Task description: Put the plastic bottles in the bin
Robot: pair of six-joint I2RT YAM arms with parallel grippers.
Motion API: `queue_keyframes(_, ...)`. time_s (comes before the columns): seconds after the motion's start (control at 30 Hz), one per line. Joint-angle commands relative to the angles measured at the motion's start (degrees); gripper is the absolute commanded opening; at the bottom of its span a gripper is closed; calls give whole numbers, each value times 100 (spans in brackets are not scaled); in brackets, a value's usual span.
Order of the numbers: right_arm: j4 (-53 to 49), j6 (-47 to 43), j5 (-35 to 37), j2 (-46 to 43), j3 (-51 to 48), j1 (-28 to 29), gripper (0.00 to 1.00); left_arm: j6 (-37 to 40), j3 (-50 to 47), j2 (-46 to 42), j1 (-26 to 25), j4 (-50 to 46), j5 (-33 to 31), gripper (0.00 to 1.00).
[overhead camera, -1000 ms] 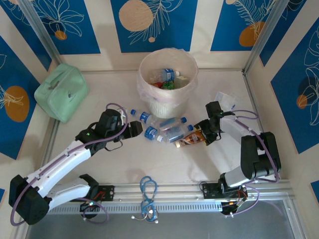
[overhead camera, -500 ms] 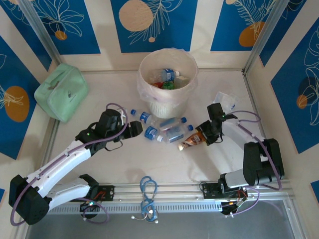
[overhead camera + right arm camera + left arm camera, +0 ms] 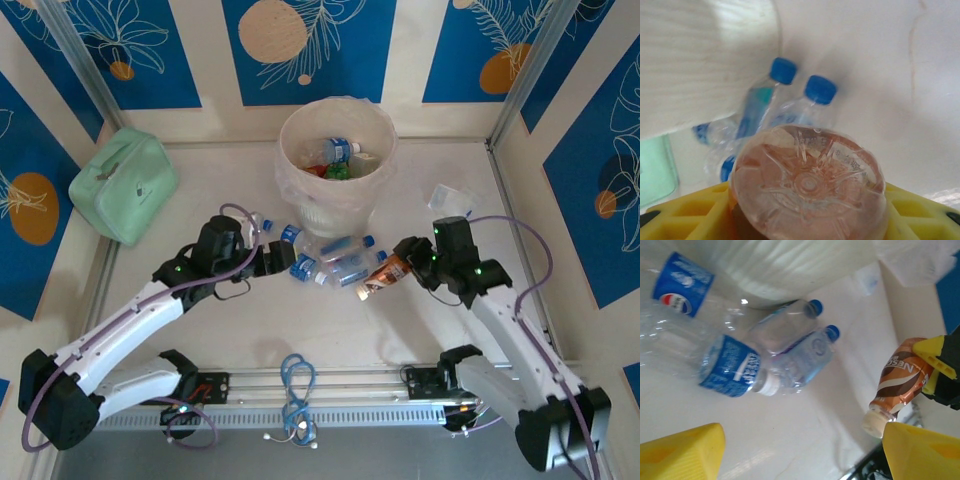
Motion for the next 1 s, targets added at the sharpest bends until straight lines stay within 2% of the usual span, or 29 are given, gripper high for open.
queue_keyframes(0.0,-148,-60,-92,-432,21,329,55,115,145,123,-176,638,732,83)
queue_keyframes(0.23,48,10,207,-485,588,1135,54,341,415,410,-789,1223,1291,86)
queue_keyframes(0.37,208,50,275,-348,922,1380,54,443,534,561,-1087,1326,1400,87)
queue_keyframes(0.8,450,129,280,-157,1419,1528,54,535,814,908,-1510,1529,1799,79)
queue_keyframes(0.97,553,186,241,-72,1456,1554,54,588,834,938,-1562,1518,1772,77)
